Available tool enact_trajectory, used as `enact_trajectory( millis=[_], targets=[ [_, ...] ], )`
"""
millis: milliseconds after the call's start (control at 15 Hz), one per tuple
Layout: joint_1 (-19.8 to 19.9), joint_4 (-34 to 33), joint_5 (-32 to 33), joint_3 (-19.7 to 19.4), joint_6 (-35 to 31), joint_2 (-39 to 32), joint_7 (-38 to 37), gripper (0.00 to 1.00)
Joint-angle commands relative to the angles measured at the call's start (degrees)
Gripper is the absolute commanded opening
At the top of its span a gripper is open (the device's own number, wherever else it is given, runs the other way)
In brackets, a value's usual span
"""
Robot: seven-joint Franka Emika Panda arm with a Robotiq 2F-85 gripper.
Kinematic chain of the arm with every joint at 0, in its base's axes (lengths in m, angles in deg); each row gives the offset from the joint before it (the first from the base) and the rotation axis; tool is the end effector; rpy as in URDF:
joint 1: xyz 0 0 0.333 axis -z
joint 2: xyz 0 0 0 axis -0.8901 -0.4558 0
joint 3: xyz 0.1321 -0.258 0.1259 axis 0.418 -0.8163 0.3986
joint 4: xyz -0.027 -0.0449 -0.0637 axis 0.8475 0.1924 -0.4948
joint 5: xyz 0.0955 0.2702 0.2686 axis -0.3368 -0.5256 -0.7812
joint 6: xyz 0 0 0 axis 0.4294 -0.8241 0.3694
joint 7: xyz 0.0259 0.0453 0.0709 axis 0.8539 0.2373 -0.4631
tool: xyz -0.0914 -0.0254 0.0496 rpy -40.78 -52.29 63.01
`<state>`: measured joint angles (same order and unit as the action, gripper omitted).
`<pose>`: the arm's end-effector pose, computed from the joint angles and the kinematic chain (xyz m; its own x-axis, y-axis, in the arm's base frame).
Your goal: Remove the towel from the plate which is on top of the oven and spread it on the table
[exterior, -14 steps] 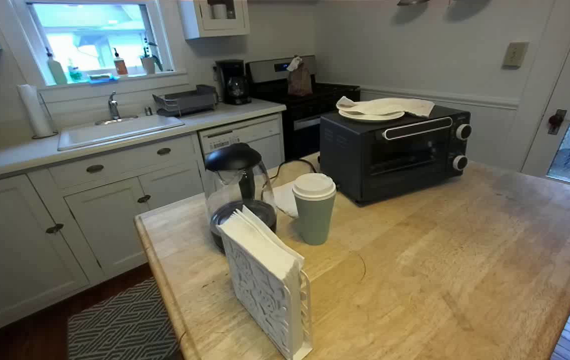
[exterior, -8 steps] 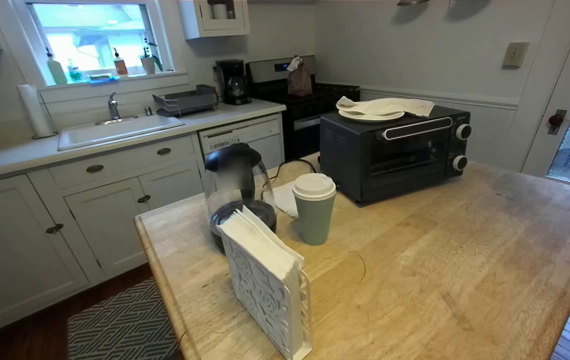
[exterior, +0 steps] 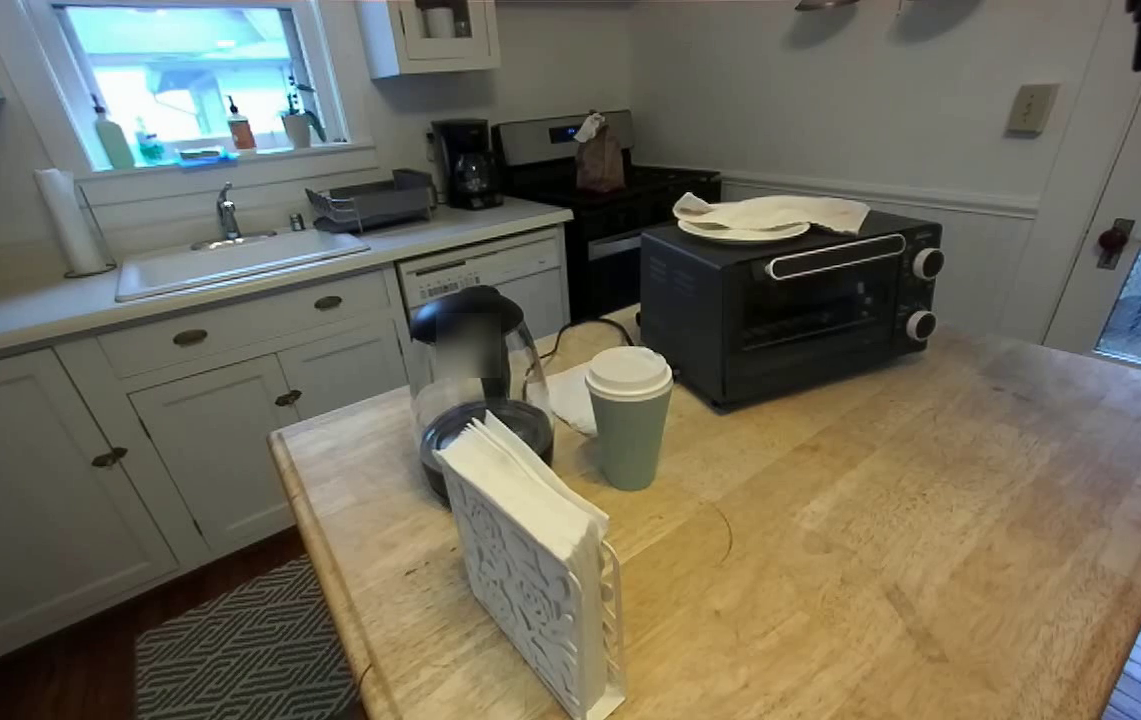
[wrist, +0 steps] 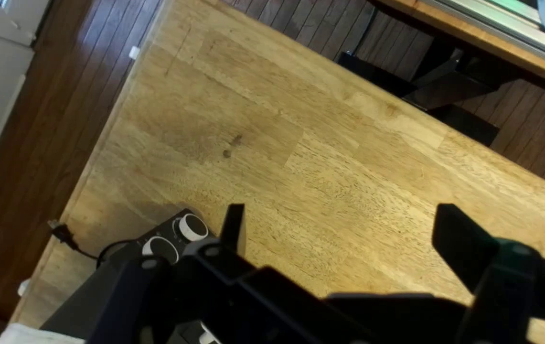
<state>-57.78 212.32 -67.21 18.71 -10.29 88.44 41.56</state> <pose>0.3965 -0.1861 0.5444 0.8855 0.3963 -0.2425 0.4384 -0.8855 0.1539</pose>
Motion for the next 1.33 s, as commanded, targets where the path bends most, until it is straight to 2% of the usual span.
enact_trajectory(
  millis=[0, 200, 333, 467, 533, 733, 933, 1133, 1267],
  targets=[
    [-0.81, -6.77, -1.33, -2.66, -3.54, -9.85, 13.05, 1.0],
    [0.27, -12.58, -3.32, -2.38, -6.49, -19.07, 21.28, 1.0],
    [1.44, -17.56, -4.5, -1.24, -7.08, -25.71, 21.23, 1.0],
    [2.34, -23.15, -7.27, -0.07, -4.13, -30.81, 19.03, 1.0],
    [2.55, -15.38, -4.2, 0.55, -7.43, -24.48, 18.64, 1.0],
    [3.16, -20.76, -5.6, 1.28, -6.33, -30.25, 18.44, 1.0],
    [3.36, -22.06, -5.81, 1.28, -5.37, -30.73, 18.43, 1.0],
    [3.52, -17.74, -2.07, 1.57, -15.85, -29.72, 12.69, 1.0],
    [3.99, -15.76, -2.33, 1.59, -22.41, -29.51, 8.7, 1.0]
  ],
)
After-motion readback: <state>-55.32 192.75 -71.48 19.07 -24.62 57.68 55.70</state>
